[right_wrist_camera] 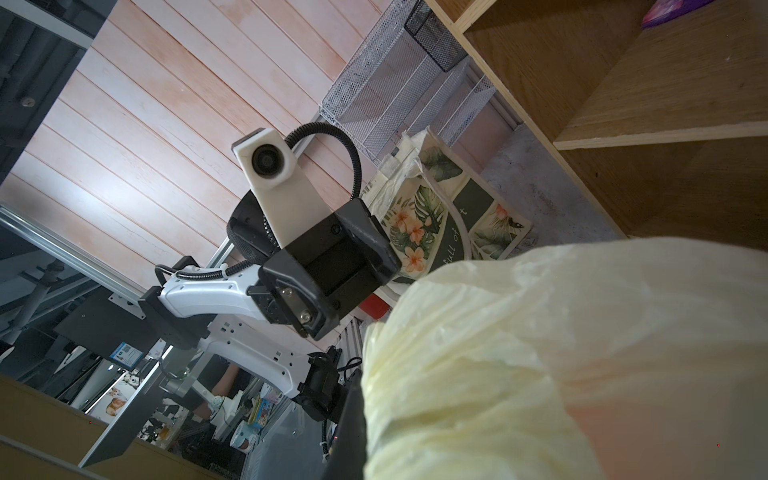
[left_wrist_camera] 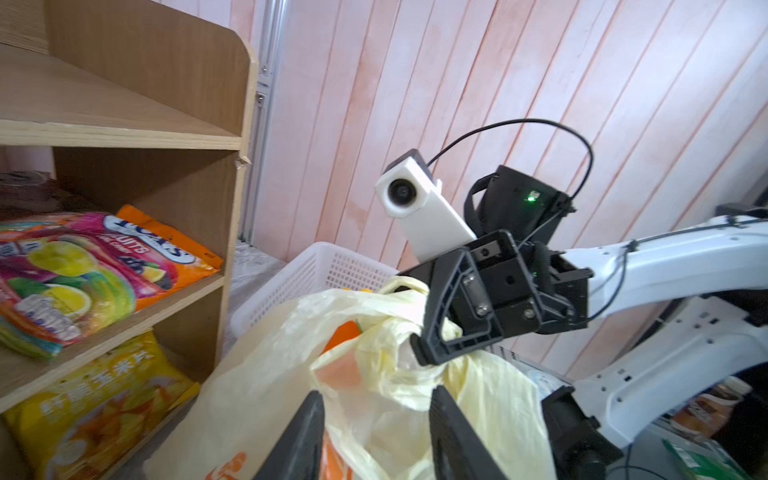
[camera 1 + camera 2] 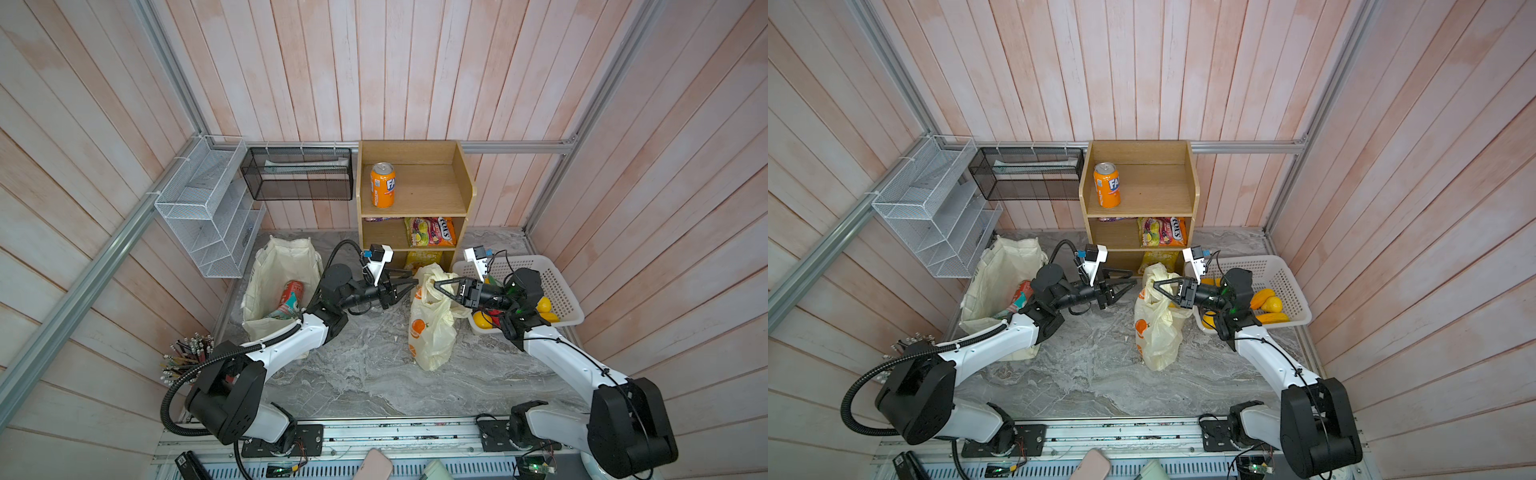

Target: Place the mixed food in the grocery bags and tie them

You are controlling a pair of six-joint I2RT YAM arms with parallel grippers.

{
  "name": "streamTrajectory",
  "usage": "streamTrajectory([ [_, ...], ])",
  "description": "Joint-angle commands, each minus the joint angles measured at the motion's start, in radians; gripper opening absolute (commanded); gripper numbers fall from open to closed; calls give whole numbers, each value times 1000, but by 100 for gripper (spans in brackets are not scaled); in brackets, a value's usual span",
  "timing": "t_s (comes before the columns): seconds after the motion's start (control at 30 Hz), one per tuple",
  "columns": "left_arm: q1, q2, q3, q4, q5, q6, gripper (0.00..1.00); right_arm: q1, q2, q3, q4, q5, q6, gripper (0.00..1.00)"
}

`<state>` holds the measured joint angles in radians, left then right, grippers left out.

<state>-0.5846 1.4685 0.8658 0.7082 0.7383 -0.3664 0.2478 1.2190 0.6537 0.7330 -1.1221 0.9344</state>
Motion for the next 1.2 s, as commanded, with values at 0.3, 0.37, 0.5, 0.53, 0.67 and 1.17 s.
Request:
streamTrajectory([
  [0.3,-60,73,51,70,52,-60,44,-2,-16,-7,12,-9,-14,0],
  [0.37,-61,81,54,64,41,-57,41,-2,-18,-8,13,-9,-14,0],
  [0.5,-61,101,81,52,33,-52,37,-2,-16,-10,15,-8,-13,0],
  [0.53,-61,108,89,46,33,-49,36,-2,-16,-11,16,-7,-13,0],
  [0.67,-61,135,116,36,37,-45,27,-2,-16,-11,19,-5,-9,0],
  [1.17,-60,129,82,-13,-40,-1,38,-1,-16,-6,14,-4,-13,0],
])
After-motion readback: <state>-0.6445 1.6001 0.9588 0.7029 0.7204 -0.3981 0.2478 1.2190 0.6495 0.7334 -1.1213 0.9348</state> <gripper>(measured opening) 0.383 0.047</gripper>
